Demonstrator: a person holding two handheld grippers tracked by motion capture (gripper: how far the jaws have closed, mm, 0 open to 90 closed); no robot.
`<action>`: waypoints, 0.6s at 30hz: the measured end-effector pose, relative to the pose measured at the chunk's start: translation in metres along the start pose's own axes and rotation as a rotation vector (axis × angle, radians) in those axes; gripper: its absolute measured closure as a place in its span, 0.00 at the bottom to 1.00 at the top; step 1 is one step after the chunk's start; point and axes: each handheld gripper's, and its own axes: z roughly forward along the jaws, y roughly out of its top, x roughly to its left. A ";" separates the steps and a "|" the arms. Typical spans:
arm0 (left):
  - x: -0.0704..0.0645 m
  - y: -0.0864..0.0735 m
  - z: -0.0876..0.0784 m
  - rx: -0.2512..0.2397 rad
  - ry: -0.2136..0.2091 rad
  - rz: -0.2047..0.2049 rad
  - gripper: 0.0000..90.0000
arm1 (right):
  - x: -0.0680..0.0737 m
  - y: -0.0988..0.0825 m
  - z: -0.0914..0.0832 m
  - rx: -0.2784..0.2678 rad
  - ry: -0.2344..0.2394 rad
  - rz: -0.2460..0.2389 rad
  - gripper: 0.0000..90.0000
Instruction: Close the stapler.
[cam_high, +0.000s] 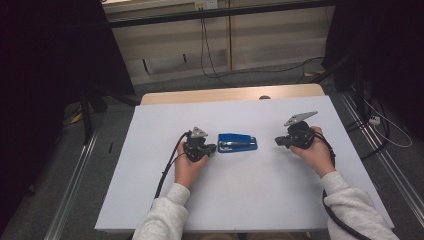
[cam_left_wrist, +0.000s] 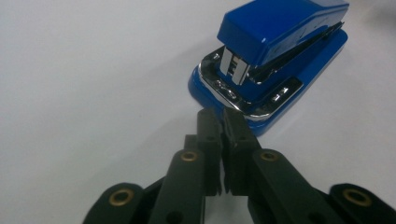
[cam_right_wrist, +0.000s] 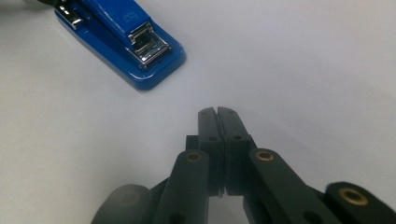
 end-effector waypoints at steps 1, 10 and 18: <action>0.000 0.000 -0.001 -0.008 -0.004 -0.011 0.94 | 0.000 -0.001 0.000 -0.004 0.004 0.005 0.92; 0.003 0.001 -0.015 -0.028 -0.032 -0.046 0.69 | -0.004 -0.009 -0.013 -0.055 0.062 0.077 0.75; 0.002 -0.003 -0.032 -0.052 -0.068 -0.045 0.46 | 0.005 -0.012 -0.017 -0.055 0.087 0.073 0.55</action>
